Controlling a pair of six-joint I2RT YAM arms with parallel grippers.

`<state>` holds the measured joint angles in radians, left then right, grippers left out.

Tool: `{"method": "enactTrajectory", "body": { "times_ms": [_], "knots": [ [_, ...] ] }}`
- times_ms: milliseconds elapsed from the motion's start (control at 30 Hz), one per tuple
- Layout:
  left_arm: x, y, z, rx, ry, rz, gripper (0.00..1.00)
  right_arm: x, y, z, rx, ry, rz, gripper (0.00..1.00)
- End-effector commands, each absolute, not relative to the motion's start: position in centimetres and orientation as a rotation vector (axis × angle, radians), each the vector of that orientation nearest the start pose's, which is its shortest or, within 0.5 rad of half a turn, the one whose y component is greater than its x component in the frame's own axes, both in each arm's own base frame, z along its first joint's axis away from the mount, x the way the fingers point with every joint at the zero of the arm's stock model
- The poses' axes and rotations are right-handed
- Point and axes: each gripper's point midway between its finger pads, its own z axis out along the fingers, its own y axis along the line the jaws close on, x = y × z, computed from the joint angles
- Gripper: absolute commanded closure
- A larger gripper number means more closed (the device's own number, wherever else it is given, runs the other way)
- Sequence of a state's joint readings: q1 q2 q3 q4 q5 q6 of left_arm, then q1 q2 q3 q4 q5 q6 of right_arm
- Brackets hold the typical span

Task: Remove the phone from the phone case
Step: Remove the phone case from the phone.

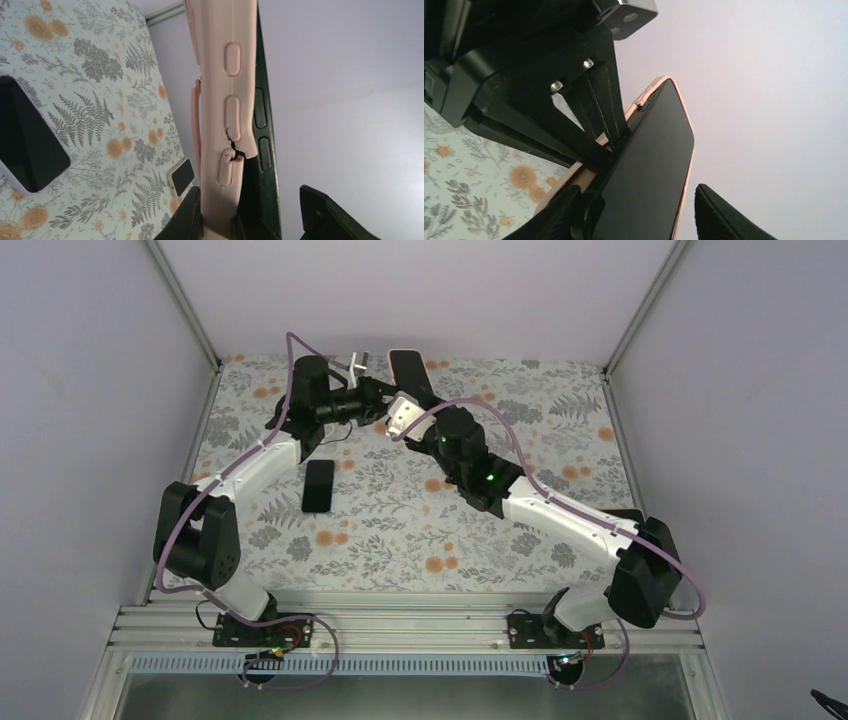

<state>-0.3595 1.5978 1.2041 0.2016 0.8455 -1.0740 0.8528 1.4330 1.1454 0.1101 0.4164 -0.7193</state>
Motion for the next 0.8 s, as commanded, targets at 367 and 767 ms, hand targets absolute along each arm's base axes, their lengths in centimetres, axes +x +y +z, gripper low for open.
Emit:
{"method": "enactTrajectory", "body": {
  "times_ms": [367,767],
  "knots": [
    [36.5,-28.4,33.7,0.106,1.964,-1.807,0.98,36.6,28.0,35.1,-0.914,1.322,-0.497,0.79],
    [37.3,-28.2,32.3,0.073,2.001,-1.76,0.98,35.5,27.8,37.8,-0.865,1.344,-0.368,0.96]
  ]
}}
